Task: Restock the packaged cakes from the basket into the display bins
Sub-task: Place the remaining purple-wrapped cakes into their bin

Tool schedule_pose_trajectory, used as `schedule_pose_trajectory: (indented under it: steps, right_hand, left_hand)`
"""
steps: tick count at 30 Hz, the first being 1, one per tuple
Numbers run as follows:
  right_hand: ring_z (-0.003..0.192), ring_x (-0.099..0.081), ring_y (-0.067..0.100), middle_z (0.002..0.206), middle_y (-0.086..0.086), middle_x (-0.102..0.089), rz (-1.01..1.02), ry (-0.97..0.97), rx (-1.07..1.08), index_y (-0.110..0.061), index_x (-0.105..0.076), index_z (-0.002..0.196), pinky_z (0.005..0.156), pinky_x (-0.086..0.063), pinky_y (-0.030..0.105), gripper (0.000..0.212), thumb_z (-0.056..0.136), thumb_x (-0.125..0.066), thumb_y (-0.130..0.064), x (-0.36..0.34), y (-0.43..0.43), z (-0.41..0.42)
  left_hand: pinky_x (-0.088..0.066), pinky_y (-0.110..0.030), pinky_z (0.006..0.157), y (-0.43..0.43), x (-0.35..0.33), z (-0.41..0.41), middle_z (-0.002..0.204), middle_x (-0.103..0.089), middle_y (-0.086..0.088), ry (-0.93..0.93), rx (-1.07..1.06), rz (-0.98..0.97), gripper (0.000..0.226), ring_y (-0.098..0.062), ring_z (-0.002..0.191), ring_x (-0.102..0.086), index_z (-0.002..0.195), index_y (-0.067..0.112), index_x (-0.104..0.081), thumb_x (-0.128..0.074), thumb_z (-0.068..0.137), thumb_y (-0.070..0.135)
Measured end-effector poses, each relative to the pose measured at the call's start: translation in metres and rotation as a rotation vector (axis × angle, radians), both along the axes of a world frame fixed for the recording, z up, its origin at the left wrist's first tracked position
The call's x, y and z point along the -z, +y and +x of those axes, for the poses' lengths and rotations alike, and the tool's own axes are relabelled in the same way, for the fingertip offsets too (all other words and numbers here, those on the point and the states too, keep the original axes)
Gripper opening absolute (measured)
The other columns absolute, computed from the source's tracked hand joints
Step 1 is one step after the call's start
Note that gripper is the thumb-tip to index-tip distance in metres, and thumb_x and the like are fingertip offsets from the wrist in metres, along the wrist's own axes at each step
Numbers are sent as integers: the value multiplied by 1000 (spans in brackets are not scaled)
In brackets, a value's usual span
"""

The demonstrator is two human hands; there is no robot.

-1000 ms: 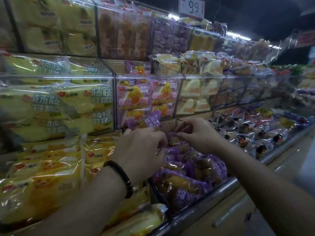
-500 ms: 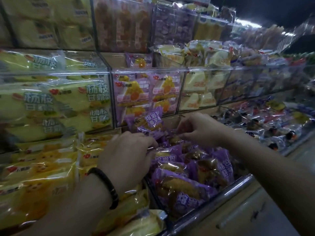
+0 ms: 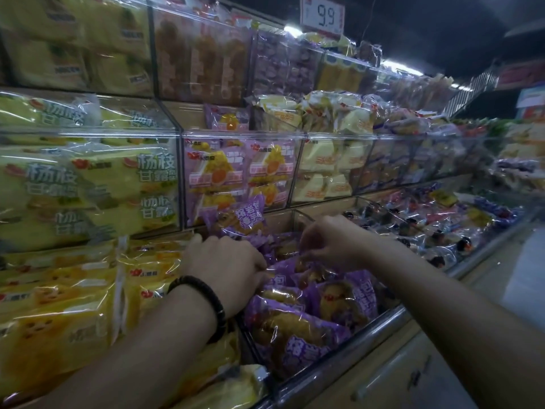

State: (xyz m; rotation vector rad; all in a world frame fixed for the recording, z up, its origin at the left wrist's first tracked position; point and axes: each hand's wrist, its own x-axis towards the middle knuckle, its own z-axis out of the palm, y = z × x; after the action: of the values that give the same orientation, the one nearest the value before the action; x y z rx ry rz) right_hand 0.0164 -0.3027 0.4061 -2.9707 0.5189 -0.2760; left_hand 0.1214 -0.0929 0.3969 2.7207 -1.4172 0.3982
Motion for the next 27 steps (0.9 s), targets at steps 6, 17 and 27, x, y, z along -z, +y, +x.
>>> schedule_pose_trajectory:
  steps: [6, 17, 27]
  right_hand:
    - [103, -60, 16, 105, -17, -69, -215, 59, -64, -40, -72, 117, 94, -38, 39, 27, 93, -71, -52, 12, 1, 11]
    - [115, -58, 19, 109, -15, -68, -301, 66, 51, -42, -67, 108, 100, -33, 46, 17, 92, -74, -46, 13, -5, 11]
    - [115, -60, 17, 113, -17, -69, -236, 44, 50, -39, -66, 110, 100, -31, 46, 19, 96, -67, -52, 11, -1, 3]
  left_hand:
    - [-35, -50, 110, -11, 4, 6, 106, -71, 12, 15, -111, 12, 28, -19, 108, -64, 109, 43, -73, -59, 95, 62]
    - [-18, -60, 117, -23, -17, -2, 121, -66, 4, 57, -158, 239, 40, -26, 121, -60, 113, 26, -64, -54, 97, 61]
    - [-55, -43, 91, -39, -9, -6, 121, -66, -4, 140, -183, 113, 55, -28, 110, -66, 125, 24, -63, -63, 90, 66]
